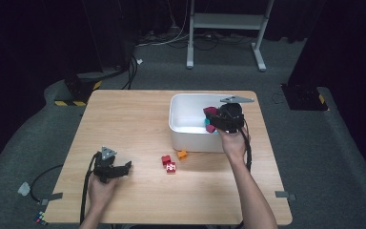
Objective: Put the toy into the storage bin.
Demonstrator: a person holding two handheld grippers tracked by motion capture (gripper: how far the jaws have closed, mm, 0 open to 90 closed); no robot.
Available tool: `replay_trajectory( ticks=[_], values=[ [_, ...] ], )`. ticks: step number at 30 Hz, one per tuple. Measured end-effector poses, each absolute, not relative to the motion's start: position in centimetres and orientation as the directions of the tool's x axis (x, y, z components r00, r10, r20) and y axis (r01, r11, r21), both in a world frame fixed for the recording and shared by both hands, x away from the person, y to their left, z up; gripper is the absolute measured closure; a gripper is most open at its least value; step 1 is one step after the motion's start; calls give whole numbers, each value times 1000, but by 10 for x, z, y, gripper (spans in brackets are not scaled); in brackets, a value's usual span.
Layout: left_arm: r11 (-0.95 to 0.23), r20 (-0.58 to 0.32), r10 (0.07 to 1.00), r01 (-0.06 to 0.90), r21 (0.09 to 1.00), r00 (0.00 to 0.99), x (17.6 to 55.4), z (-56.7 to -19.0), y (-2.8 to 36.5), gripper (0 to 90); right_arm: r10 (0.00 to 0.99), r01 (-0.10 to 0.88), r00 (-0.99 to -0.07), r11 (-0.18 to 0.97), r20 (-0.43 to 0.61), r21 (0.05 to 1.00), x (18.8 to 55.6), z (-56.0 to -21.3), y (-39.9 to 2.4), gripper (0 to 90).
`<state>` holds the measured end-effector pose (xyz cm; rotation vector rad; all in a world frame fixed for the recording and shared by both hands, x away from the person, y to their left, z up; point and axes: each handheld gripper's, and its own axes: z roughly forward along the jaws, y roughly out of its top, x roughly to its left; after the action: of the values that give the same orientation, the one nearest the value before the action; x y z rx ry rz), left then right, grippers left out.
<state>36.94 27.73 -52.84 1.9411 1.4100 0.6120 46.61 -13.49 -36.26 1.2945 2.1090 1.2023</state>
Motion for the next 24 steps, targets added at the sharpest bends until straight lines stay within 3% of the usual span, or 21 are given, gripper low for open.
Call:
replay_trajectory(
  ticks=[9,20,24],
  values=[
    [-208,-5,950,645,735,312,369,-528,277,159,884,562,-457,199,101,803,479,-373,-136,581],
    [-207,-6,950,645,736,312,369,-528,277,159,877,560,-469,203,105,803,476,-374,-139,424],
    [-207,-6,950,645,736,311,369,-528,277,159,872,544,-478,198,108,815,473,-371,-140,407]
  ],
)
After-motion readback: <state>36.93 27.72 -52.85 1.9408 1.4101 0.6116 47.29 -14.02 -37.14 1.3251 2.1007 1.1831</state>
